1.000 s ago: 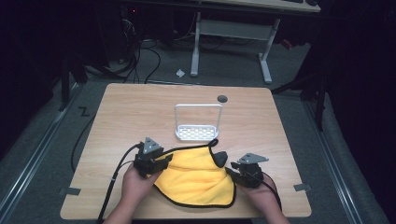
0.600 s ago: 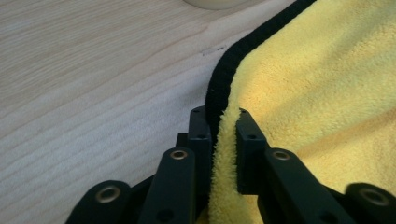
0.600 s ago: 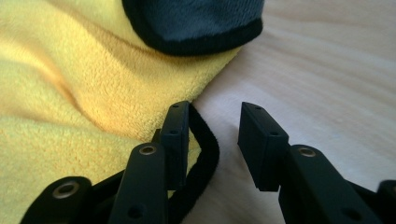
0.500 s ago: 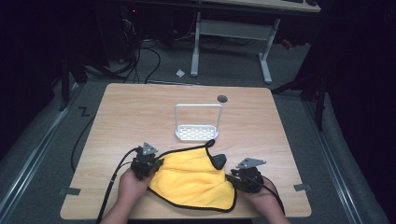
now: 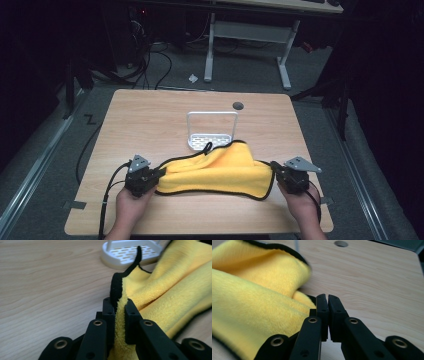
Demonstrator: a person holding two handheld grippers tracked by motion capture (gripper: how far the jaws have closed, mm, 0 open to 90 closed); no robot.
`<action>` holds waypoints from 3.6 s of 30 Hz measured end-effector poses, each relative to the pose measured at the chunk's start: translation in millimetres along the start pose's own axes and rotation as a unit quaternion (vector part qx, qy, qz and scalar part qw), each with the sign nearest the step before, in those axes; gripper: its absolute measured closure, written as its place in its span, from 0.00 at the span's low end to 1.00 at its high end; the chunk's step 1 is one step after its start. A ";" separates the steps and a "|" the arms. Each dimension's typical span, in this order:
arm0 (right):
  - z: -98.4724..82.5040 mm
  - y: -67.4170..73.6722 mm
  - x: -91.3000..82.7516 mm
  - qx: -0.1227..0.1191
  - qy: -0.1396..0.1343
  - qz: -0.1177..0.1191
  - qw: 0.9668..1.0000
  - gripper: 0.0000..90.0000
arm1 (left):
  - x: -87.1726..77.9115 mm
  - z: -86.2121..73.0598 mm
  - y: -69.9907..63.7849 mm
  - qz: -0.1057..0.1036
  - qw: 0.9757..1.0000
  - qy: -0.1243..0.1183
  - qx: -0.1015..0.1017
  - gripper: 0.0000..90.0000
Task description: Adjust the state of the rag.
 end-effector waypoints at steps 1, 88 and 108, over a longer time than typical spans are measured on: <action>-7.1 -2.0 0.4 0.004 0.010 -0.001 1.000 0.98 | 0.0 -4.5 -3.8 -0.004 1.000 0.008 0.000 0.91; -78.2 25.5 -52.4 0.003 0.071 0.034 0.997 0.92 | 35.9 -9.9 42.0 0.079 0.996 0.030 0.036 0.83; -39.9 16.1 57.1 -0.022 0.100 0.034 0.994 0.80 | 5.2 -44.1 -19.7 0.003 0.995 0.064 0.072 0.73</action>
Point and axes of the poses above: each handheld gripper's, and its own axes: x roughly forward along the jaws, z roughly out of its top, y roughly to its left, the point moved 9 cm from there along x, roughly forward along the jaws, and after that the axes turned 7 degrees about -y, right-handed, at the moved point
